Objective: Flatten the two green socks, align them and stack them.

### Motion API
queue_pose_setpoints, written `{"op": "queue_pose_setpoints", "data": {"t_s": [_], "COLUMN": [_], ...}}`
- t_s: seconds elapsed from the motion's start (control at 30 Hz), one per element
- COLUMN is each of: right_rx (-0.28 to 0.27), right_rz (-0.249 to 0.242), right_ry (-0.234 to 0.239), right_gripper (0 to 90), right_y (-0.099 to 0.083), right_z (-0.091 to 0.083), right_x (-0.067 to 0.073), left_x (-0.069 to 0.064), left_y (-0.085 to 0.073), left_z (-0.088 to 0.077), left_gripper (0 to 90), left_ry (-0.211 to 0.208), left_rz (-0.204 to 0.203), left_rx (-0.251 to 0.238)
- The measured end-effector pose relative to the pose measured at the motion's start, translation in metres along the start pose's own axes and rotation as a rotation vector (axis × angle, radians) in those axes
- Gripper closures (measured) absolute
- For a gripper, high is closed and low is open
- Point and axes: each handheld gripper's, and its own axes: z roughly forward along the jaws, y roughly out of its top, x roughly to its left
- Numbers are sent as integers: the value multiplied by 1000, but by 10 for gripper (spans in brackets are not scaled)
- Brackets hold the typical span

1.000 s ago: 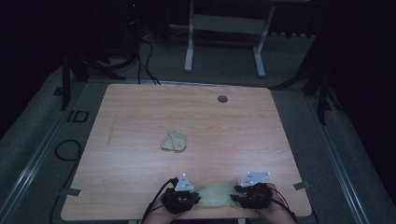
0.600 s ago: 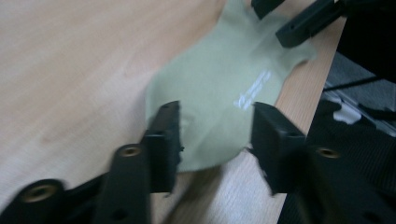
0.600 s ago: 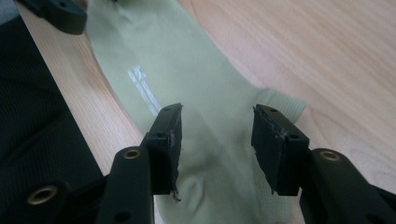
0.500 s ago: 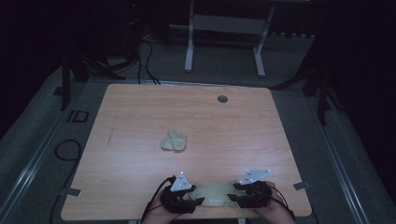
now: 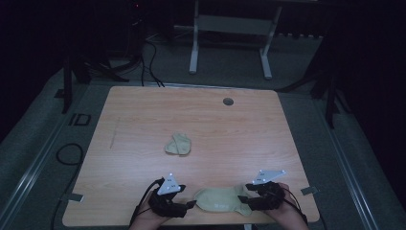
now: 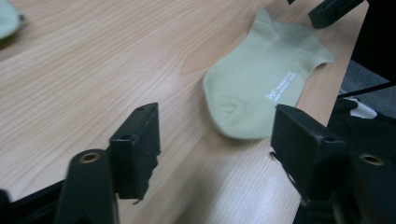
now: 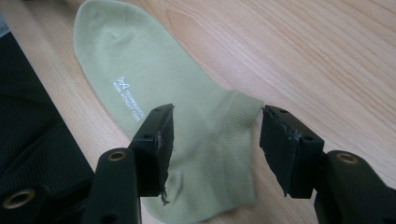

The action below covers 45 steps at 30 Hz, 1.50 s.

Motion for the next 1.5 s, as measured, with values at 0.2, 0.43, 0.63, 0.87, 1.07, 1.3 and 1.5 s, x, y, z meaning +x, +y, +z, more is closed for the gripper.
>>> {"op": "queue_pose_setpoints", "data": {"t_s": [0.2,0.43,0.63,0.87,1.07,1.3,1.5], "right_rx": [-23,-8,-9,16,35,74,109], "right_rz": [27,10,-4,-38,-50,-79,-100], "right_ry": [-13,-25,-40,-24,-8,2,10], "right_gripper": [443,438,450,454,454,470,472], "right_y": [4,21,48,83,114,148,171], "right_z": [-3,3,8,23,38,63,83], "right_x": [-6,-13,-21,-25,-27,-23,-15], "left_x": [7,16,15,18,19,18,18], "left_y": [-9,-20,-24,-27,-29,-29,-29], "left_z": [-12,-14,-12,-11,-9,-9,-9], "left_gripper": [257,233,233,234,235,235,235], "left_ry": [31,35,56,49,43,39,38], "left_rz": [-7,-44,-13,-32,-41,-36,-33], "left_rx": [-5,0,39,45,52,58,59]}}
